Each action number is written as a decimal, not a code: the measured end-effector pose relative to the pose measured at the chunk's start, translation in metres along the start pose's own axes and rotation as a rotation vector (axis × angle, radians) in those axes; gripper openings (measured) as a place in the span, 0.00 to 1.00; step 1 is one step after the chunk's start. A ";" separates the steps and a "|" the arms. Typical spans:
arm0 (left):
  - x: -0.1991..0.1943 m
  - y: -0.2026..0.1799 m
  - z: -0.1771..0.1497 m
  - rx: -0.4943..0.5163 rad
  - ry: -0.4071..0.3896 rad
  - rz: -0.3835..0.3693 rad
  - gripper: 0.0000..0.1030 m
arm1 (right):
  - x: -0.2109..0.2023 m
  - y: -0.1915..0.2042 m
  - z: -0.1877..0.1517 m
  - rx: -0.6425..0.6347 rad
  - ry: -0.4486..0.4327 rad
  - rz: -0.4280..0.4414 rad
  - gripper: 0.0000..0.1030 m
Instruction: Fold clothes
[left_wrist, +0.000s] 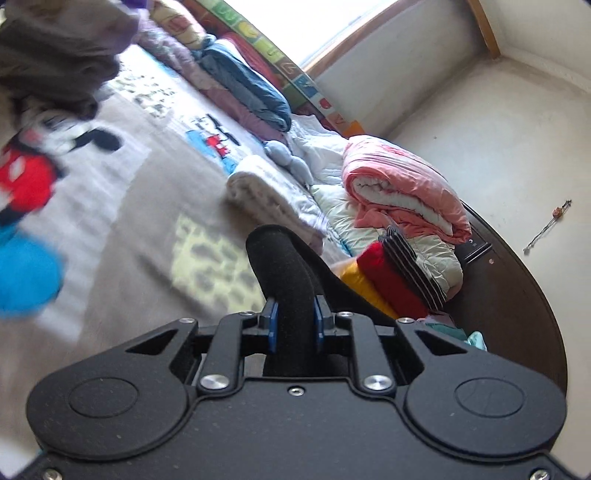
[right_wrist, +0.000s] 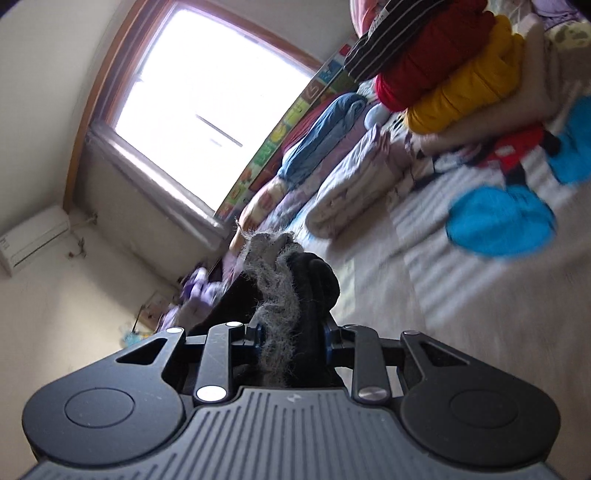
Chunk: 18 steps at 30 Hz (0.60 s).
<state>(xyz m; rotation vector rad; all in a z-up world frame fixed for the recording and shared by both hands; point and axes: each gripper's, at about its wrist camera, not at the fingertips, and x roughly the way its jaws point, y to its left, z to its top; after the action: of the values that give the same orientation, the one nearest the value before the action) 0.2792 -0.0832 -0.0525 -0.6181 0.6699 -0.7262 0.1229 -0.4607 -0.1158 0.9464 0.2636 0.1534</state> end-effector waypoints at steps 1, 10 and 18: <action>0.013 0.001 0.011 0.000 0.005 -0.004 0.16 | 0.011 -0.001 0.010 0.003 -0.012 -0.006 0.29; 0.135 0.013 0.128 0.001 0.021 -0.069 0.16 | 0.134 -0.013 0.111 -0.015 -0.106 -0.064 0.29; 0.226 0.015 0.197 0.054 0.024 -0.127 0.16 | 0.217 -0.012 0.169 -0.148 -0.237 -0.156 0.29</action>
<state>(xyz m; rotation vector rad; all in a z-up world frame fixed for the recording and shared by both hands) 0.5562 -0.1921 -0.0133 -0.6074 0.6350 -0.8682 0.3793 -0.5462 -0.0651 0.7854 0.1049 -0.0820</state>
